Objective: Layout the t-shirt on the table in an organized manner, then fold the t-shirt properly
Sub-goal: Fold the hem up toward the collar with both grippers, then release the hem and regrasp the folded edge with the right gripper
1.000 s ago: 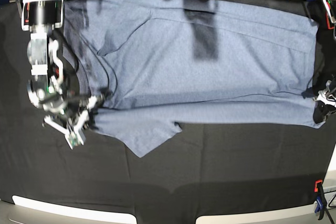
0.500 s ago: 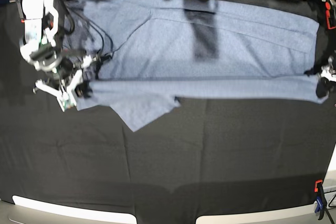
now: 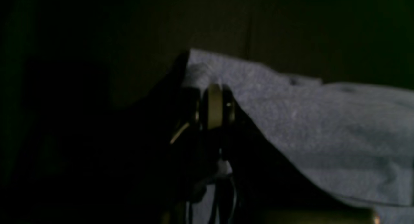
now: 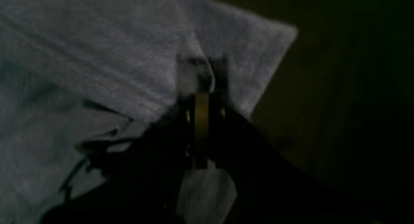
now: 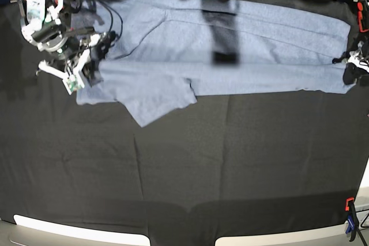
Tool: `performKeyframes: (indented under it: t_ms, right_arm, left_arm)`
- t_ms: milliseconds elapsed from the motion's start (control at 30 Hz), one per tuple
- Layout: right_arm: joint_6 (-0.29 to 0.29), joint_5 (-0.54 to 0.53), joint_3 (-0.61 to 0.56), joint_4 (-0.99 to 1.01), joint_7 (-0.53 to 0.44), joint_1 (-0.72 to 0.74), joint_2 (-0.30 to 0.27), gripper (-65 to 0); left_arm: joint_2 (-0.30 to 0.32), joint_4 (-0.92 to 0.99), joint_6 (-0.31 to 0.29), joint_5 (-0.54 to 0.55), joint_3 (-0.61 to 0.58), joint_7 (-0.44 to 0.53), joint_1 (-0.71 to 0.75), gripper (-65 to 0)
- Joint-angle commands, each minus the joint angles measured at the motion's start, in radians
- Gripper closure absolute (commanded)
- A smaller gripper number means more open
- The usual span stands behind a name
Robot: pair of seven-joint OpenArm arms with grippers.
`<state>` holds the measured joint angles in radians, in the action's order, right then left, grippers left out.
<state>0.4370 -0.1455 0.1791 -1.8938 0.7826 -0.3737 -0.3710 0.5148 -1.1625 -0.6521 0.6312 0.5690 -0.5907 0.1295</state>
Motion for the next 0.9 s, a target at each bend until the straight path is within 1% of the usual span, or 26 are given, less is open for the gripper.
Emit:
performKeyframes:
  t_ms: [0, 33, 67, 133, 167, 200, 233, 300, 400, 500, 633, 700, 767, 867]
  right_arm:
    - [-0.008, -0.017, 0.009, -0.019, 0.015, 0.008, -0.014, -0.8]
    - [-0.008, -0.040, 0.009, -0.019, 0.031, 0.008, -0.014, -5.8]
    - [-0.008, -0.060, 0.009, -0.019, 0.033, 0.008, -0.014, -11.5]
    - [-0.007, -0.101, 0.009, -0.019, 0.030, 0.011, -0.014, -23.2]
    - [-0.007, -0.123, 0.009, -0.019, 0.030, 0.017, -0.014, -27.7]
    - [-0.007, -0.147, 0.009, -0.019, 0.032, 0.027, -0.014, -30.8]
    - [-0.007, -0.171, 0.009, -0.019, 0.035, 0.039, -0.014, -32.2]
    - [-0.007, -0.218, 0.011, -0.019, 0.041, 0.072, -0.014, -32.1]
    - [-0.006, -0.262, 0.011, -0.019, 0.041, 0.142, -0.013, -32.1]
    - [-0.007, -0.285, 0.010, -0.006, 0.037, 0.225, 0.009, -32.1]
    - [-0.007, -0.285, 0.006, 0.095, 0.034, 0.350, 0.078, -32.1]
    - [-0.007, -0.285, -0.009, 0.173, 0.047, 0.419, 0.101, -32.1]
    - [-0.007, -0.281, -0.040, 0.255, 0.081, 0.487, 0.113, -32.1]
    - [-0.006, -0.276, -0.122, 0.391, 0.119, 0.569, 0.113, -32.1]
  left_arm:
    - [0.026, -0.017, 0.000, 0.013, 0.008, 0.005, -0.008, 0.0]
    - [0.026, -0.017, 0.000, 0.013, 0.008, -0.015, -0.008, 0.0]
    - [0.026, -0.017, 0.000, 0.014, 0.008, -0.029, -0.008, -5.0]
    - [0.026, -0.017, 0.000, 0.013, 0.008, -0.032, -0.008, -20.5]
    - [0.029, -0.017, 0.000, 0.014, 0.008, -0.032, -0.008, -26.3]
    - [0.033, -0.017, 0.000, 0.014, 0.008, -0.031, -0.008, -29.8]
    - [0.038, -0.018, 0.000, 0.014, 0.008, -0.031, -0.008, -30.8]
    - [0.056, -0.019, 0.000, 0.014, 0.008, -0.031, -0.009, -30.7]
    - [0.086, -0.030, 0.000, 0.017, 0.008, -0.030, -0.013, -30.7]
    - [0.099, -0.057, 0.000, 0.018, 0.008, -0.025, -0.014, -30.7]
    - [0.080, -0.095, 0.000, 0.017, 0.006, -0.022, -0.017, -30.7]
    - [0.061, -0.108, 0.000, 0.017, 0.006, -0.023, -0.016, -30.7]
    - [0.042, -0.112, 0.000, 0.017, 0.006, -0.022, -0.016, -30.7]
    - [0.017, -0.112, 0.000, 0.016, 0.006, -0.022, -0.016, -30.7]
